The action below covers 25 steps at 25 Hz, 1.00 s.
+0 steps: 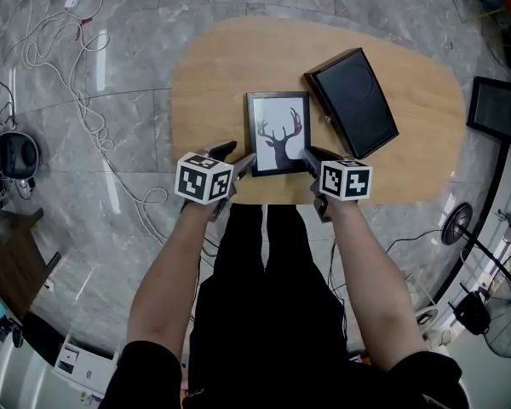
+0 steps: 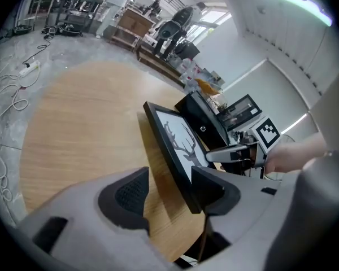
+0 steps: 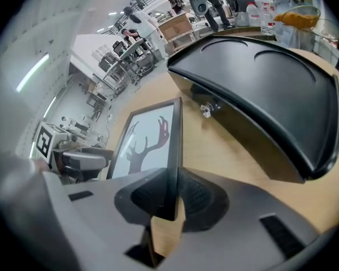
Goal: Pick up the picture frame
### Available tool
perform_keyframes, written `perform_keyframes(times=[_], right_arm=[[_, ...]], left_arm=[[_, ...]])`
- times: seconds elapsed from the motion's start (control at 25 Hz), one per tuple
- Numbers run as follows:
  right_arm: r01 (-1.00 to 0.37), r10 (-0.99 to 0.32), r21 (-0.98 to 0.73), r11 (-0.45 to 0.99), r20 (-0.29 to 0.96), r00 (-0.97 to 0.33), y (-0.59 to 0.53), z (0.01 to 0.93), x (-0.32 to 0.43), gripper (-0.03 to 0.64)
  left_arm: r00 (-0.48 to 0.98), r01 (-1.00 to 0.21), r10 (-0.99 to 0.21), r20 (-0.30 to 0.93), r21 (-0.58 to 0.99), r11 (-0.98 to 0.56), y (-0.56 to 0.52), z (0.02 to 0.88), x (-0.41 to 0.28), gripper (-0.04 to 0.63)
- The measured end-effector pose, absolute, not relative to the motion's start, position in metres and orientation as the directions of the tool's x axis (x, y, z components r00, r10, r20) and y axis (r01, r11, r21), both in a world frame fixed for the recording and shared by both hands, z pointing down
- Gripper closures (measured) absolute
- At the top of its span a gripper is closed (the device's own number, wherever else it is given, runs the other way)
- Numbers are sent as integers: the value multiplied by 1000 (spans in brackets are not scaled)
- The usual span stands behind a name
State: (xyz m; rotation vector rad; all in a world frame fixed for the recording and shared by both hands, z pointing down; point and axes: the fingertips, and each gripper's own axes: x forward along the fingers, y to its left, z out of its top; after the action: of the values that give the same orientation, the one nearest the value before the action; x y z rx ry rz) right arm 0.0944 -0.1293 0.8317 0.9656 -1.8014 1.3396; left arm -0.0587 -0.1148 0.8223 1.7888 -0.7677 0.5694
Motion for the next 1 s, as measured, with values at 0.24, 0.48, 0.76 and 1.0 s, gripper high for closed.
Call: perform_keyframes(times=[0.24,0.48,0.76,1.0], right_arm=[[-828,-182,-523,201,811,-556,-134,820,79,545],[-790,-189,-571,224,770,-610,-134,814,64,545],[-765,-182,-602,229,746,-641,-131,787,65,543],[-751,-230,-634,186,715,-661,-136,737,55,541]], left_arm=[[726,-687,-238,646,693,-217,-122,811,-45,336],[740,-662,-287,608,734,-153,-125,809,-41,428],[819,-534,-338,464,832,-152,-132,761,-34,518],[852,-481,-367,372,833,-272,-148,680,-27,554]])
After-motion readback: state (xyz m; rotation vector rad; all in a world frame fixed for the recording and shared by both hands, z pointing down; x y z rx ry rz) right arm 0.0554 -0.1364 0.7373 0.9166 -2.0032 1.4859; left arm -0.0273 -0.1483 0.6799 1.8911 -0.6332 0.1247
